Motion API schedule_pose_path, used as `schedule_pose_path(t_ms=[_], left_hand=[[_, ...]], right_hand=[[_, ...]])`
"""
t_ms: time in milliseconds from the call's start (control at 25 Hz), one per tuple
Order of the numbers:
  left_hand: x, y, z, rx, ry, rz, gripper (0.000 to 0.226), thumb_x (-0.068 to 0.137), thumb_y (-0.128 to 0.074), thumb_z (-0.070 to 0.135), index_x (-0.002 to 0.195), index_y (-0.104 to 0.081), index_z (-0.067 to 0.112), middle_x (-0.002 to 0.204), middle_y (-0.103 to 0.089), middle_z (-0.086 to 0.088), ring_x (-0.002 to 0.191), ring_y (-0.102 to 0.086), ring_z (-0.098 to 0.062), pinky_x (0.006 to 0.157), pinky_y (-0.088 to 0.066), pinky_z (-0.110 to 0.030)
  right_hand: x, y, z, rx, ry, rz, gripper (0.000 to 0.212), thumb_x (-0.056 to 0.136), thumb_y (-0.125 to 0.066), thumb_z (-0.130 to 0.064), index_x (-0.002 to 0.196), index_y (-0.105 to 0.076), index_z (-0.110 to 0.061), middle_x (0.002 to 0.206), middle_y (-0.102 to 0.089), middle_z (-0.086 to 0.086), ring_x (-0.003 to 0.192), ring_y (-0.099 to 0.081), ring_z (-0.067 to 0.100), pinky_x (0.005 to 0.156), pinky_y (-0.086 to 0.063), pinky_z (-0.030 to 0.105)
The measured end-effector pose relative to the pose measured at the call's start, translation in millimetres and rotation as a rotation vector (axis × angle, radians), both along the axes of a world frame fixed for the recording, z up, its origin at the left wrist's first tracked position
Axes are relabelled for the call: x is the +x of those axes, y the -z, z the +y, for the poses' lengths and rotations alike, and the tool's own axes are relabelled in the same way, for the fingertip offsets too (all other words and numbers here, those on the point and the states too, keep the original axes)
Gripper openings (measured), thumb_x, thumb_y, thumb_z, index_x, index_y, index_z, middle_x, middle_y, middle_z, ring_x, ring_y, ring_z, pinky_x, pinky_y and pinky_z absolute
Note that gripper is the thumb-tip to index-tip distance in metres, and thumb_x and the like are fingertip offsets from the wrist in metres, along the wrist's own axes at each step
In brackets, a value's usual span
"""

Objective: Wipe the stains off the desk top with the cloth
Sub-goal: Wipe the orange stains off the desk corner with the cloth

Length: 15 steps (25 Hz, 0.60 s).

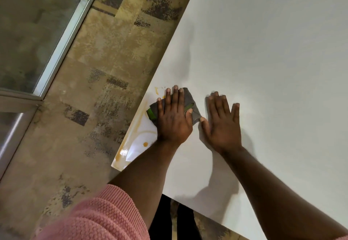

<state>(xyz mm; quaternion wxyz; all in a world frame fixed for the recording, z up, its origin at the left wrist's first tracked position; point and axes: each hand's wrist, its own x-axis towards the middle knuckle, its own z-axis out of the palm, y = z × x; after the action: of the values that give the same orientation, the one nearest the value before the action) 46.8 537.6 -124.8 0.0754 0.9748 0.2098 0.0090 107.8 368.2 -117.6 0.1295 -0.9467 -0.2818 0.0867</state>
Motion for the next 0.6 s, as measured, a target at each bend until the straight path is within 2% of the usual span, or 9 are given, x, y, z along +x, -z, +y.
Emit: schedule_pose_path(t_ms=[160, 400, 600], left_hand=[[10.5, -1.3, 9.3, 0.009, -0.005, -0.003, 0.067, 0.105, -0.027, 0.045, 0.164, -0.019, 0.013, 0.172, -0.018, -0.011, 0.16, -0.014, -0.03, 0.126, -0.015, -0.055], [27.9, -0.8, 30.6, -0.027, -0.044, -0.026, 0.068, 0.105, -0.031, 0.041, 0.164, -0.015, 0.012, 0.173, -0.014, -0.01, 0.161, -0.007, -0.028, 0.127, -0.012, -0.055], [45.8, -4.0, 55.4, -0.019, -0.103, -0.001, 0.067, 0.105, -0.029, 0.042, 0.164, -0.016, 0.012, 0.172, -0.016, -0.01, 0.159, -0.014, -0.03, 0.126, -0.017, -0.055]], right_hand=[[29.1, 1.1, 30.2, 0.005, 0.005, 0.008, 0.064, 0.108, -0.029, -0.036, 0.167, -0.017, -0.016, 0.175, -0.012, 0.004, 0.162, -0.006, 0.023, 0.127, -0.007, 0.061], [27.0, 12.1, 30.0, 0.006, 0.016, -0.062, 0.063, 0.108, -0.027, -0.039, 0.167, -0.015, -0.019, 0.175, -0.014, 0.003, 0.162, -0.005, 0.02, 0.129, -0.003, 0.058], [27.7, 17.5, 26.2, 0.013, 0.01, -0.093, 0.064, 0.107, -0.025, -0.041, 0.167, -0.016, -0.02, 0.175, -0.016, 0.003, 0.162, -0.005, 0.02, 0.129, -0.002, 0.055]])
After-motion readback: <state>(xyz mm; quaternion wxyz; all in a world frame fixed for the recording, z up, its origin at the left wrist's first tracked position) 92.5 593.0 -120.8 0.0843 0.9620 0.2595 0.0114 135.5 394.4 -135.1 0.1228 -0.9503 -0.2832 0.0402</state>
